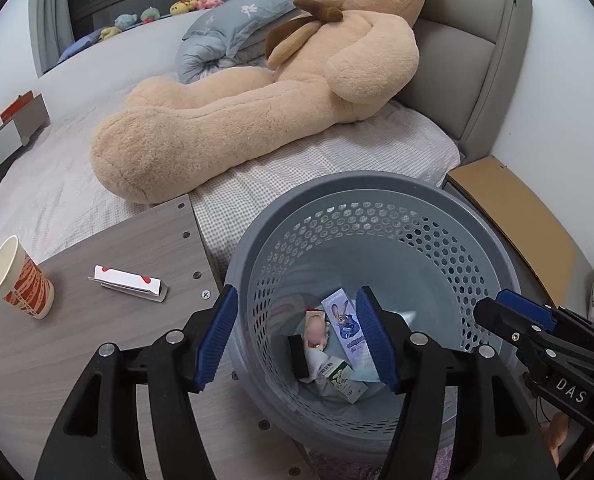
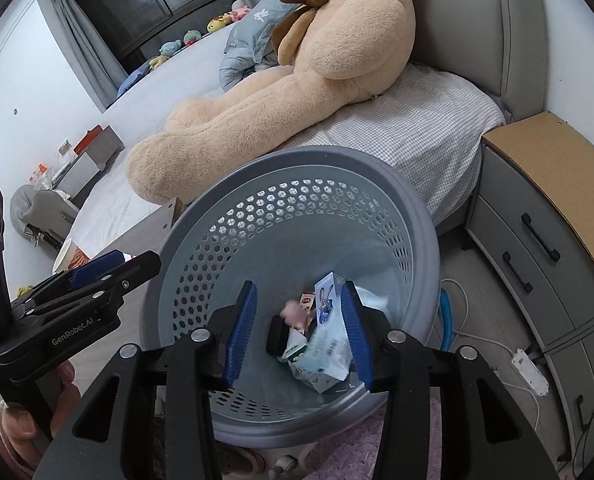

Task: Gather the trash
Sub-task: 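Open both tools to drop the packet and pig toy into the basket, then move both open tools back from the basket to the table, then close the right tool on the white red-dotted strip packet, then close the left tool on the red-white paper cup while the right tool holds the strip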

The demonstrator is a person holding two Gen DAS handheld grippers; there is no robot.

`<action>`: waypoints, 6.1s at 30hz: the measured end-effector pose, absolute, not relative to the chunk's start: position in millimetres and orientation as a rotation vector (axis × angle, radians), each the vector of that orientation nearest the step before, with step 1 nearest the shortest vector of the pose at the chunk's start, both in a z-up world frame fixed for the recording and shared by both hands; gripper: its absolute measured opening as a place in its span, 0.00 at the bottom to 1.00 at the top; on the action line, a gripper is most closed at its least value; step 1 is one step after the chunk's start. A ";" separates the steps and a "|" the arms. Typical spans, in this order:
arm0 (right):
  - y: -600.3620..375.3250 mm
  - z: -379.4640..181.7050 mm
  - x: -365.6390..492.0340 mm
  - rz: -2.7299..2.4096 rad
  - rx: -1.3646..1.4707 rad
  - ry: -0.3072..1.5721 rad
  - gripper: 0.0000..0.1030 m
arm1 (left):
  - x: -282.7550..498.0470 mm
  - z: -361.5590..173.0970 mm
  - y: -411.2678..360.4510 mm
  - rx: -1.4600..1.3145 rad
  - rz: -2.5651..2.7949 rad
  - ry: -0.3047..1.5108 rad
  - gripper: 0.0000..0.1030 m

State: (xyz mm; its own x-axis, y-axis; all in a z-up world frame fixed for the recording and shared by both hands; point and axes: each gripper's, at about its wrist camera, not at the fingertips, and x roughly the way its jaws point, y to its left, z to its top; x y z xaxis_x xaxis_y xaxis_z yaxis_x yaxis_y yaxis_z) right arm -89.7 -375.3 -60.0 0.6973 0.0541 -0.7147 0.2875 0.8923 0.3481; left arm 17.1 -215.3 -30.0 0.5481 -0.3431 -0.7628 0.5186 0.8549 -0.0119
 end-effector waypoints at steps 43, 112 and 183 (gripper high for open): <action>-322.7 -59.7 -82.3 -0.100 0.395 0.835 0.64 | 7.9 -21.3 -134.1 0.141 -0.407 0.847 0.83; -129.4 -84.1 142.3 0.277 -0.182 1.042 0.61 | 74.5 -49.1 65.6 -0.093 0.022 0.883 0.92; -162.4 -70.5 65.0 0.192 0.205 0.968 0.15 | 155.0 -68.6 23.8 -0.091 0.037 0.822 0.59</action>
